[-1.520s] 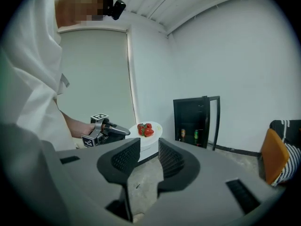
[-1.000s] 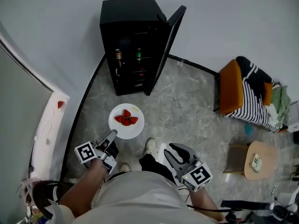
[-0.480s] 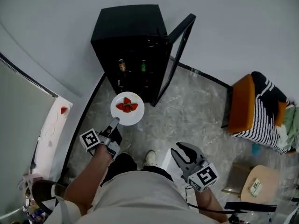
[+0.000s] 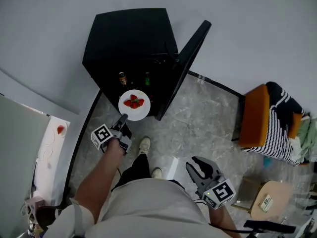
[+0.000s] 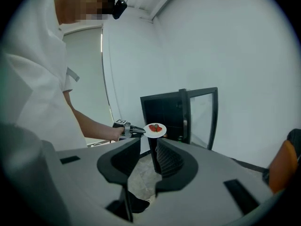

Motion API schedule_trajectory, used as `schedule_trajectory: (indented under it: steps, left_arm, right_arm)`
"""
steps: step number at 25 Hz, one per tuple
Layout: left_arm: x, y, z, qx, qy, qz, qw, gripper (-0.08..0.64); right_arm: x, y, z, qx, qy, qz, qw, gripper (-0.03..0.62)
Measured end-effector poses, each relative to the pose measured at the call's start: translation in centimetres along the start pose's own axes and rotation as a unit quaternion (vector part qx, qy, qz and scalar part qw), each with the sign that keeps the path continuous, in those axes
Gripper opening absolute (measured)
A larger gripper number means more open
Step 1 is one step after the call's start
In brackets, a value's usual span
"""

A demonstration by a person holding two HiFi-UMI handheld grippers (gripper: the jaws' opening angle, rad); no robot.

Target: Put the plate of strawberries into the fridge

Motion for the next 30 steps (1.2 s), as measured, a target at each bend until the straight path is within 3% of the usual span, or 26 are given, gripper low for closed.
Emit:
schedule_trajectory:
  steps: [5, 12, 23, 26, 30]
  left_arm:
    - [6.6, -4.8, 2.6, -0.013, -0.025, -0.01, 0.9996, 0.02]
    - [14.9, -9.8, 6.2, -0.015, -0.059, -0.014, 0.9981, 0.02]
    - [20.6, -12.7, 9.6, -0.008, -0.118, -0.014, 0.9928, 0.02]
    - [21.2, -12.9, 10.0, 0.032, -0.163, -0.004, 0.9862, 0.021]
    - [21.6, -13.0, 10.7, 0.131, -0.245, 0.03, 0.9601, 0.049]
  right_arm:
    - [2.6, -3.2, -3.4, 0.015, 0.035, 0.011, 0.999, 0.114]
    - [6.2, -4.8, -6.0, 0.032, 0.067, 0.044, 0.996, 0.115]
    - [6.8, -5.4, -7.5, 0.063, 0.124, 0.071, 0.988, 0.115]
    - [6.8, -5.3, -7.7, 0.068, 0.128, 0.073, 0.987, 0.115]
    - [6.7, -5.3, -7.6, 0.07, 0.129, 0.073, 0.986, 0.115]
Point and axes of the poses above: the fingertips, and each gripper's own axes: x forward along the fingers, z to its left, y out of its underside, the point moved 1 cm from there along -x, backward along the fingers, and after that the axes turned 4 degrees about z, right-handed, at the moved point
